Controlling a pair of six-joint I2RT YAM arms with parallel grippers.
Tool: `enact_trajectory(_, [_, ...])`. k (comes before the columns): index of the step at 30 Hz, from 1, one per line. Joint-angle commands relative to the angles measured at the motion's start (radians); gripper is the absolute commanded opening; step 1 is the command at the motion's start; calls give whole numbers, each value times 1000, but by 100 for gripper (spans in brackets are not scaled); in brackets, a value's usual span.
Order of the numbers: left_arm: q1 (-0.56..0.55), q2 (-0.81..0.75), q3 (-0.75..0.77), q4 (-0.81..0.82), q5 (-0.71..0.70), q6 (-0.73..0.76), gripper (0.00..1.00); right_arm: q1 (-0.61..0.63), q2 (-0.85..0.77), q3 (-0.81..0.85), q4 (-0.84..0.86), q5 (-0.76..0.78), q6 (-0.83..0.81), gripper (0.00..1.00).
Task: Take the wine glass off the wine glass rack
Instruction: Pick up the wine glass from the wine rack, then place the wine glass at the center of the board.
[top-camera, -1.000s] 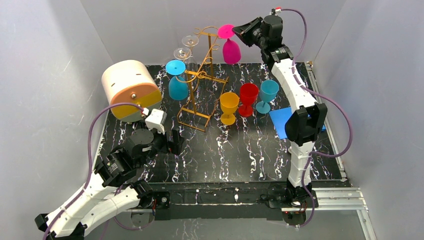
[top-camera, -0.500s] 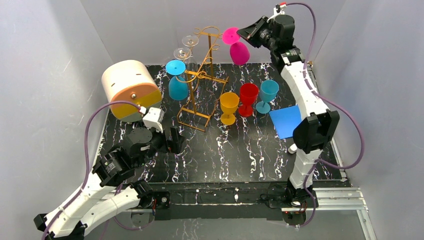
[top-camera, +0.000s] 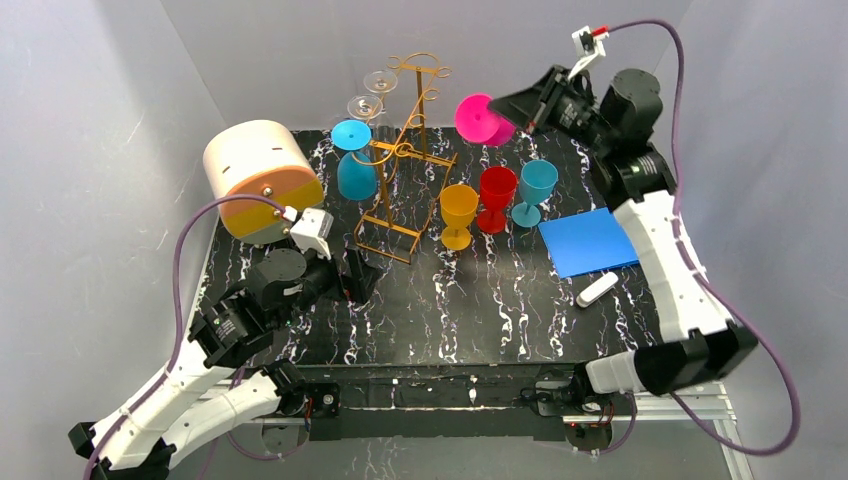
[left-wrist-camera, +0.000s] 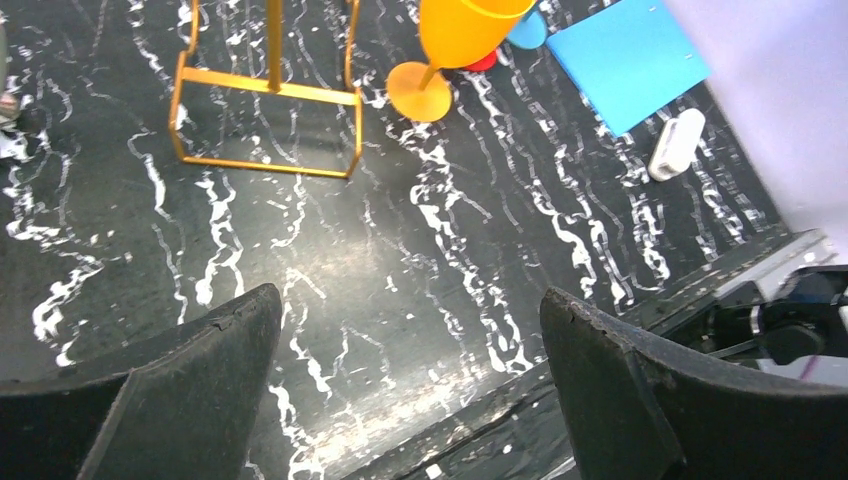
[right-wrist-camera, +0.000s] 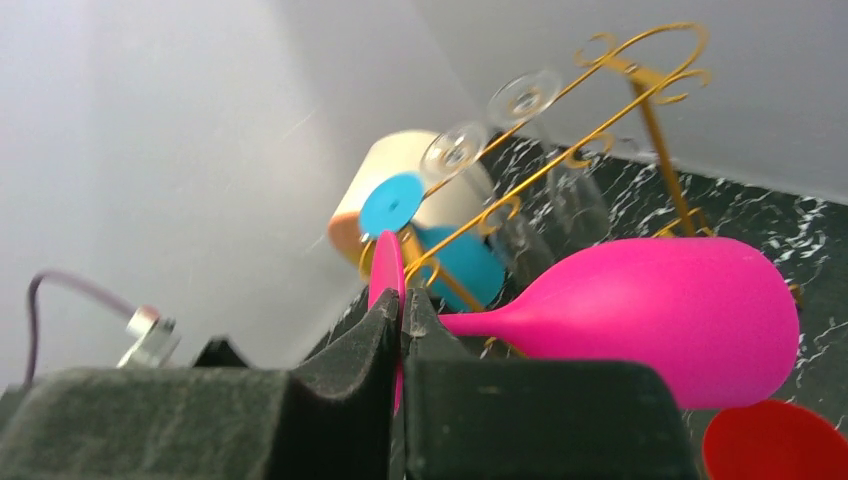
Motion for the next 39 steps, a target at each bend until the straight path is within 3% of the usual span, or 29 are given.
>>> enact_trajectory(1, [5,3,-9,83,44,-41,98,1,-122,-116,27,-193,-81,1])
enact_trajectory(9, [5,19,-59,170,110,-98,93,18,-323,-307,-137,-287,-141,1])
enact_trajectory(15, [5,62,-41,221,199,-121,93,63,-414,-450,-201,-264,-137,1])
enact_trajectory(19, [5,72,-61,324,356,-146,90,115,-430,-522,-189,-259,-107,1])
enact_trajectory(25, [5,149,-77,476,588,-212,84,296,-399,-577,-119,-165,-96,1])
enact_trajectory(29, [5,196,-90,533,660,-246,75,378,-364,-606,-35,-129,-76,1])
enact_trajectory(36, [5,186,-104,526,668,-251,55,391,-359,-649,44,-125,-61,1])
enact_trajectory(37, [5,185,-105,505,659,-238,45,391,-370,-662,61,-130,-64,1])
enact_trajectory(39, [5,192,-106,508,665,-238,39,391,-374,-672,72,-146,-61,1])
